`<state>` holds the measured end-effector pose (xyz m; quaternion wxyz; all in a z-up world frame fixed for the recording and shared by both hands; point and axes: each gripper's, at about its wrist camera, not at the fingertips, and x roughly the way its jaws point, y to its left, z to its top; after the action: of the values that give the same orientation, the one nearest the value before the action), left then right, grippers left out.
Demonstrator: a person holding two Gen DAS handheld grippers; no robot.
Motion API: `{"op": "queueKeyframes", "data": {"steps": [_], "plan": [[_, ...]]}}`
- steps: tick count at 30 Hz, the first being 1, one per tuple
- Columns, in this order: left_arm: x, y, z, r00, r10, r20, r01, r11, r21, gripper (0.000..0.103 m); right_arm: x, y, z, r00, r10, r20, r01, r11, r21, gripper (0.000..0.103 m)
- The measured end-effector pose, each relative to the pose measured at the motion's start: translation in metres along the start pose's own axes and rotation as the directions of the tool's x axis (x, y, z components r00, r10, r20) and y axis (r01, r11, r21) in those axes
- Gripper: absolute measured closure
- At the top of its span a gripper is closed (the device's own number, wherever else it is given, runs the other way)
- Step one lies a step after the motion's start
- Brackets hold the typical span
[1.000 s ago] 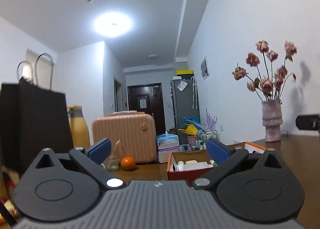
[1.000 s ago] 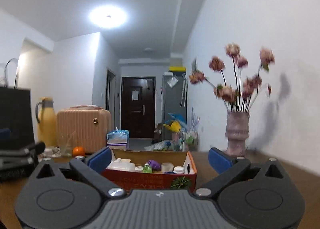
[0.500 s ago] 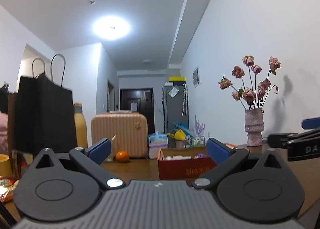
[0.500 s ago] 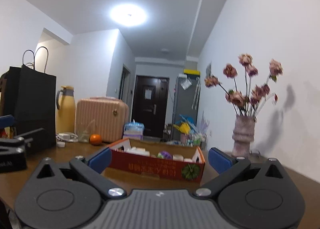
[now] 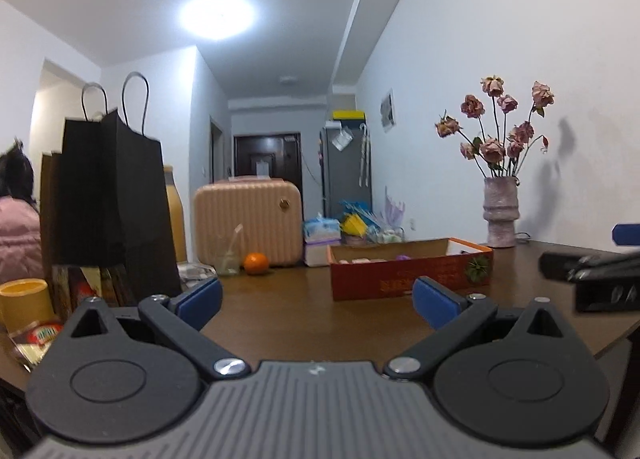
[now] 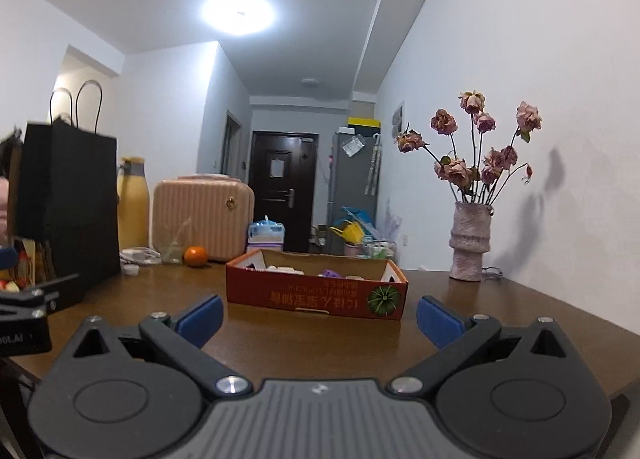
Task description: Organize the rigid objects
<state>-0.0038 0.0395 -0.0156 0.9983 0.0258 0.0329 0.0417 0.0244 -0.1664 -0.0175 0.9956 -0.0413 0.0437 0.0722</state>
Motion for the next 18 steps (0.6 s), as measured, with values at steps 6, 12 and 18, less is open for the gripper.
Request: {"op": "queueKeyframes", "data": {"steps": [6, 12, 18], "plan": [[0.003, 0.001, 0.002, 1.0, -0.002, -0.023, 0.002, 1.0, -0.028, 0.0, -0.009, 0.002, 0.006, 0.999, 0.035, 0.011, -0.035, 0.999, -0.033, 0.0], [0.002, -0.006, 0.006, 1.0, -0.026, -0.009, 0.026, 1.0, -0.014, 0.0, -0.011, -0.014, 0.006, 1.0, 0.022, -0.001, -0.022, 0.999, 0.034, 0.0], [0.001, -0.009, 0.007, 0.999, -0.038, 0.001, 0.038, 0.999, -0.007, 0.0, -0.008, -0.022, 0.002, 1.0, 0.023, -0.02, -0.021, 0.996, 0.086, 0.0]]}}
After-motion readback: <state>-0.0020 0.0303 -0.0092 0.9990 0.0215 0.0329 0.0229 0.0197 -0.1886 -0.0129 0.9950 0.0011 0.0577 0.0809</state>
